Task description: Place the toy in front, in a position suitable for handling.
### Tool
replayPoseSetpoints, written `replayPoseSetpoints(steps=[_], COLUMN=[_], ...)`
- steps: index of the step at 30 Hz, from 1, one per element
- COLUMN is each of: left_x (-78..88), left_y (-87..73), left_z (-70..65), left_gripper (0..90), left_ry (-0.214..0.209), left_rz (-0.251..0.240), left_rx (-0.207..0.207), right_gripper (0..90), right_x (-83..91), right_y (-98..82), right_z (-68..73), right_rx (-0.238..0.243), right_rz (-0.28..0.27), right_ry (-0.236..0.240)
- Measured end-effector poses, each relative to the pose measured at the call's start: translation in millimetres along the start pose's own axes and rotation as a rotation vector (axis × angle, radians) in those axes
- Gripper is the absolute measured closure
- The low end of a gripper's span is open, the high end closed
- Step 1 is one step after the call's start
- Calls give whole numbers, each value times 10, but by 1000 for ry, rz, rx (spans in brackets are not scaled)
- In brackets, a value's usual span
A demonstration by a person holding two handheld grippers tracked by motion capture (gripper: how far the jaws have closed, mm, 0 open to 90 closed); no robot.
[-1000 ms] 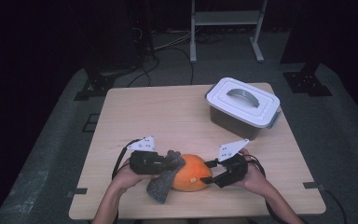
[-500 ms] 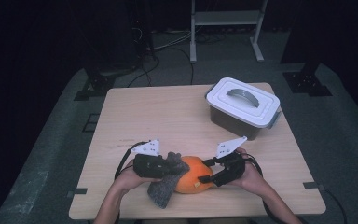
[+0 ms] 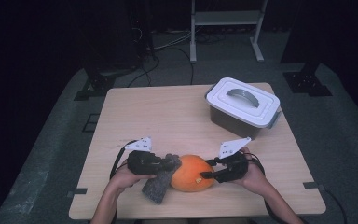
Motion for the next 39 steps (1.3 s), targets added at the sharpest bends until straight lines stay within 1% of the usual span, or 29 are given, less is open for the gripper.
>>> replayPoseSetpoints(steps=[2,5,7,8,9,10,12,14,16,19,22,24,28,29,30,32,33,34,35,36,37,39], left_x=[2,-16,-45,-56,-58,-56,-37,-21,-28,-44,-51,-63,-77,-81,-86,-83,-78,-70,-56,-33,-21,10], left_y=[33,124,172,180,180,170,127,75,38,34,36,38,53,54,55,61,71,77,88,106,121,172], left_z=[-20,-98,-157,-173,-173,-163,-112,-61,-47,-58,-79,-96,-121,-121,-118,-104,-99,-95,-90,-85,-86,-96], left_gripper=[775,775,774,774,774,774,774,773,773,774,774,774,773,773,774,775,775,775,776,776,776,776], left_ry=[-1,-22,-30,-25,-23,-17,5,14,-6,-9,-25,-37,-43,-43,-39,-31,-24,-17,-10,2,13,20], left_rz=[-16,-49,-49,-38,-36,-32,-14,-6,-1,15,21,26,30,30,27,18,10,9,6,0,-8,-33], left_rx=[-3,-18,-43,-54,-55,-48,-39,-15,-1,-11,-23,-32,-48,-51,-47,-39,-36,-38,-39,-47,-51,-62], right_gripper=[543,542,540,539,538,538,538,530,493,383,305,255,211,216,242,364,434,488,517,533,548,558], right_x=[2,-8,-30,-35,-32,-23,-7,11,7,9,41,46,-31,-64,-95,-116,-109,-96,-86,-74,-58,-36], right_y=[-1,3,14,17,14,6,-12,-26,-36,-19,-5,-2,-24,-34,-40,-31,-18,1,15,34,57,95], right_z=[-1,12,30,36,38,35,25,20,25,22,-14,-34,-50,-50,-49,-39,-28,-14,-7,-2,6,23], right_rx=[-2,3,11,18,22,21,21,21,14,8,-20,-30,-47,-58,-69,-67,-52,-23,-12,-1,19,58], right_rz=[-11,-15,-15,-12,-6,0,8,20,29,28,7,5,30,34,37,42,38,28,19,10,-7,-31], right_ry=[-6,-6,-2,1,0,1,8,24,56,78,90,84,94,99,102,85,72,55,42,27,4,-43])
Point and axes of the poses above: each handheld gripper's, and its own axes: x roughly backward along the jaws, y roughly out of its top, z roughly to its left, the point moved 4 cm from there along -x, roughly forward along the jaws, and after that the axes turned 8 degrees about y, right-handed, at the moved point
